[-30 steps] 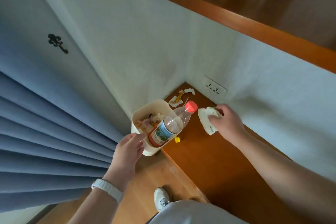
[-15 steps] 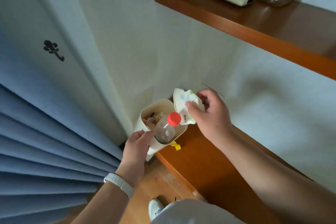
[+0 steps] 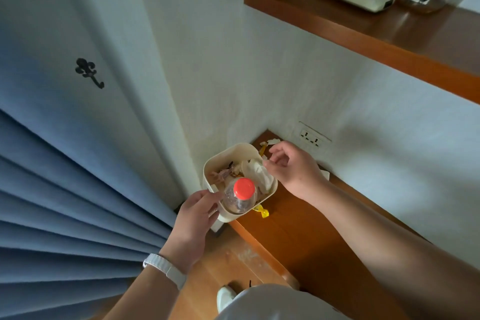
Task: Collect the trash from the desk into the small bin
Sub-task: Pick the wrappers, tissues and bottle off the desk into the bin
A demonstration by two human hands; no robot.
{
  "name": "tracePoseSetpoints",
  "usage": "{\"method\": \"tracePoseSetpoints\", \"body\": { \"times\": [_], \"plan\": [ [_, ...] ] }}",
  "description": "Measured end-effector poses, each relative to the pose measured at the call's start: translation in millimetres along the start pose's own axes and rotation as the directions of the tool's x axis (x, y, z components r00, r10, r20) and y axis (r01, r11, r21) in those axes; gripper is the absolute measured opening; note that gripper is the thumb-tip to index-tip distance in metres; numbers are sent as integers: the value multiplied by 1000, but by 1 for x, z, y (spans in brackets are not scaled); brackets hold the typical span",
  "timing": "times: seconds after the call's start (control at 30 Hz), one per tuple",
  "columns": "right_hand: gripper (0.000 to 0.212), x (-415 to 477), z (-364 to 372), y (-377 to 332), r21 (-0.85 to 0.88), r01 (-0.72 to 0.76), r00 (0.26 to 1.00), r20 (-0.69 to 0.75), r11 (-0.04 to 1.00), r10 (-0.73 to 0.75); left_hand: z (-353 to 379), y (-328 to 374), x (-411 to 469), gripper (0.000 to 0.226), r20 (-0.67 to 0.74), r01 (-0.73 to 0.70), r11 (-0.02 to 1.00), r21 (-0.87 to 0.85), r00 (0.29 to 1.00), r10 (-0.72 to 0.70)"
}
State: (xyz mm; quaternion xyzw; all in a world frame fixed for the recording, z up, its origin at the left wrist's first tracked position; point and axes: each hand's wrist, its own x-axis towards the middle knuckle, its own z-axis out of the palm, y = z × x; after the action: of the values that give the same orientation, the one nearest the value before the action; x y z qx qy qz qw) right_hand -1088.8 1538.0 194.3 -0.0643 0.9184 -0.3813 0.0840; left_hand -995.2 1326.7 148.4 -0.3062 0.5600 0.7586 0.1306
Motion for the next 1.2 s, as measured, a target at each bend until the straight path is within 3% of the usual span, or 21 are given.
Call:
{"method": "tracePoseSetpoints", "body": {
  "times": [0.17,0.33,0.57,0.7,0.87,1.13,1.2],
  "plan": [
    [35,3,-3,16,-71,-3,1000,-13,997,2,-5,2,12,21,-27,12,1000,-1,1000,-12],
    [30,-1,-1,72,-98,-143,990,-27,985,141,-5,-4,22,21,-26,23,1000,-20,999,-23],
    [35,2,1,175,-313,-278,958,-16,908,287,16,-5,12,25,-14,13,1000,5,1000,-13],
    [50,16,4,217,-483,-197,974,0,853,225,26,-2,4,27,-9,-12,998,57,1000,12],
    [71,39,13,232,-559,-111,980,78,822,185,39,0,-7,16,-44,-7,999,33,999,8],
    [40,48,22,235,-680,14,973,177,733,145,54,-6,-24,16,-30,-24,999,-32,999,23],
    [40,43,22,236,-714,35,976,176,699,131,54,-9,-27,30,-14,-23,999,-27,1000,22]
  ]
}}
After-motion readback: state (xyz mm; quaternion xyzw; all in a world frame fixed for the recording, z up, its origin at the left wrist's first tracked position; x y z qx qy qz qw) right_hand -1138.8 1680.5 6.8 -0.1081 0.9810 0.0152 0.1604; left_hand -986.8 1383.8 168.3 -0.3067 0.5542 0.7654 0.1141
